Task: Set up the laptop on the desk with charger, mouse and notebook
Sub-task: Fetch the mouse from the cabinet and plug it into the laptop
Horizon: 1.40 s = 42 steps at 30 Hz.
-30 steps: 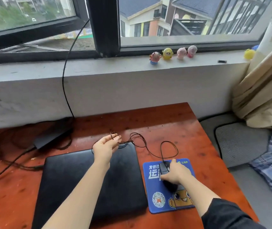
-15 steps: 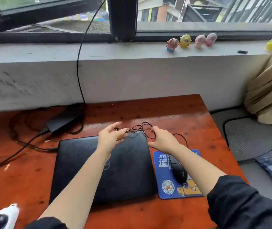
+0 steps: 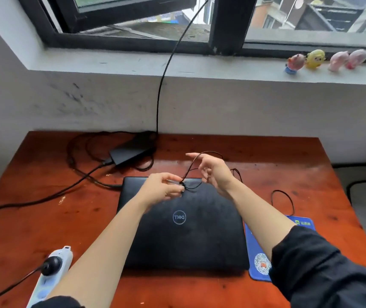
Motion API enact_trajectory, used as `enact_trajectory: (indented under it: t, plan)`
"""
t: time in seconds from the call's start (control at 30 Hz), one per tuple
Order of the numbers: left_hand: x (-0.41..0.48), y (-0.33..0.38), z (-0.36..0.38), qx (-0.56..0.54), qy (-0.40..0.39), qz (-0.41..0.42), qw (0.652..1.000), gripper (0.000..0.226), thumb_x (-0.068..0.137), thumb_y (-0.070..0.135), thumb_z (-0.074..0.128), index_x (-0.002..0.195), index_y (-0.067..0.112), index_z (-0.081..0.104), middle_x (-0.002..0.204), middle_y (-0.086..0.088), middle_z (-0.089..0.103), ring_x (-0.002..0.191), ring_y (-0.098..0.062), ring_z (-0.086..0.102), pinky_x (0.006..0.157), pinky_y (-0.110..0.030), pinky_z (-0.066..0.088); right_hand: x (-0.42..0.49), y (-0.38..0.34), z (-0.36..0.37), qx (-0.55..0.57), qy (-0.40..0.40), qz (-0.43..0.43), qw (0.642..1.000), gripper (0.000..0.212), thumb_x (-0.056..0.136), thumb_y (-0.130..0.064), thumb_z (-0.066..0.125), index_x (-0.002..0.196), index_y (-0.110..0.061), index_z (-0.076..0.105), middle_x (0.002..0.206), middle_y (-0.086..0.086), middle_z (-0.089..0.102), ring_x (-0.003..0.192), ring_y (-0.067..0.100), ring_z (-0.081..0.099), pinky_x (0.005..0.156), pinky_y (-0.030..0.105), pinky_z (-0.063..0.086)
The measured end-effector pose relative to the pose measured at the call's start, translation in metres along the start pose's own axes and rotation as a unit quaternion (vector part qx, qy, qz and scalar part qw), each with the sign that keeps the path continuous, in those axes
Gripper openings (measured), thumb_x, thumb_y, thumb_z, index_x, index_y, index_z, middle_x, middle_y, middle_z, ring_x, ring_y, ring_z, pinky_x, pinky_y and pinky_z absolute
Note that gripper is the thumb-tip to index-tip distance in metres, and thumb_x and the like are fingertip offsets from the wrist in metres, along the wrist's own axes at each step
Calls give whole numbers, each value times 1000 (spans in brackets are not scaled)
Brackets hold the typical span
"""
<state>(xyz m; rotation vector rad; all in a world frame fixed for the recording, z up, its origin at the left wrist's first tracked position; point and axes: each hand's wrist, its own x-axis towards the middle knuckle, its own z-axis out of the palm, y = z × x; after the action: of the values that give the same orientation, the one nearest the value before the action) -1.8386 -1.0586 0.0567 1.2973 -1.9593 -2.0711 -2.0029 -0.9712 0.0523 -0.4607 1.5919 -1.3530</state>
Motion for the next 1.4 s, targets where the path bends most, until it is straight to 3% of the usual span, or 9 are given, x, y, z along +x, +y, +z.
enact_trajectory:
  t: [0.17, 0.27, 0.4, 0.57, 0.7, 0.9, 1.07, 1.17, 1.4]
  plan:
    - [10, -17, -3, 79, 52, 43, 995, 18, 75, 13, 79, 92, 14, 71, 69, 2, 64, 56, -7, 55, 61, -20, 44, 4, -12, 13, -14, -2, 52, 999, 35, 94, -28, 55, 68, -13, 72, 71, 5, 54, 50, 9, 37, 48, 20, 29]
    - [13, -24, -2, 115, 53, 80, 989, 9, 77, 29, 78, 84, 23, 74, 57, 5, 55, 47, -7, 44, 54, -22, 36, 6, -20, 19, 2, -5, 62, 998, 34, 97, -25, 53, 71, -9, 69, 67, 4, 58, 49, 8, 45, 47, 17, 33]
    - [12, -35, -16, 130, 89, 114, 981, 12, 80, 32, 75, 90, 26, 78, 96, 14, 64, 92, 0, 59, 81, -15, 41, 10, -25, 26, 59, 22, 61, 996, 31, 98, -25, 53, 78, -7, 69, 64, 1, 57, 48, 6, 48, 48, 16, 35]
    - [4, -48, -47, 106, 94, 94, 985, 11, 81, 23, 75, 90, 17, 78, 72, 13, 71, 59, 6, 59, 67, -17, 45, 25, -31, 46, -12, 75, -3, 997, 22, 93, -29, 61, 89, -13, 76, 77, -4, 57, 59, 8, 44, 54, 21, 31]
    - [-5, -64, -83, 146, 132, 104, 975, 10, 83, 27, 73, 84, 19, 78, 68, 1, 72, 59, -9, 60, 66, -24, 48, 45, -28, 81, -25, 103, -10, 994, 26, 92, -32, 62, 108, -15, 74, 69, -8, 48, 52, 7, 33, 47, 17, 25]
    - [-10, -95, -135, -127, 211, 30, 969, 6, 84, 12, 70, 88, 13, 75, 82, -7, 73, 84, -22, 68, 78, -32, 54, 49, 1, 136, -169, 19, 60, 984, 42, 90, -14, 63, 131, -20, 56, 86, 3, 62, 61, 11, 54, 50, 19, 41]
    - [-15, -123, -150, -237, 280, -28, 930, 11, 86, 9, 69, 96, 5, 72, 71, -3, 66, 63, -9, 63, 63, -19, 53, 45, 43, 167, -467, -39, 31, 883, 48, 88, -13, 57, 135, -10, 56, 118, 13, 63, 99, 24, 64, 85, 29, 47]
    - [-11, -138, -145, -236, 304, -52, 922, 7, 81, 17, 75, 88, 17, 74, 78, -1, 70, 75, -13, 62, 77, -28, 54, 35, 60, 172, -582, -60, -2, 811, 43, 91, -23, 53, 131, -7, 55, 136, 13, 49, 126, 30, 47, 101, 35, 40]
    - [-8, -157, -134, -272, 331, -61, 902, 19, 84, 15, 72, 100, 6, 72, 73, -3, 69, 68, -17, 67, 65, -24, 58, 23, 98, 185, -691, -90, -65, 715, 60, 103, -40, 31, 154, -14, 15, 163, 8, 7, 150, 22, 6, 119, 39, 14]
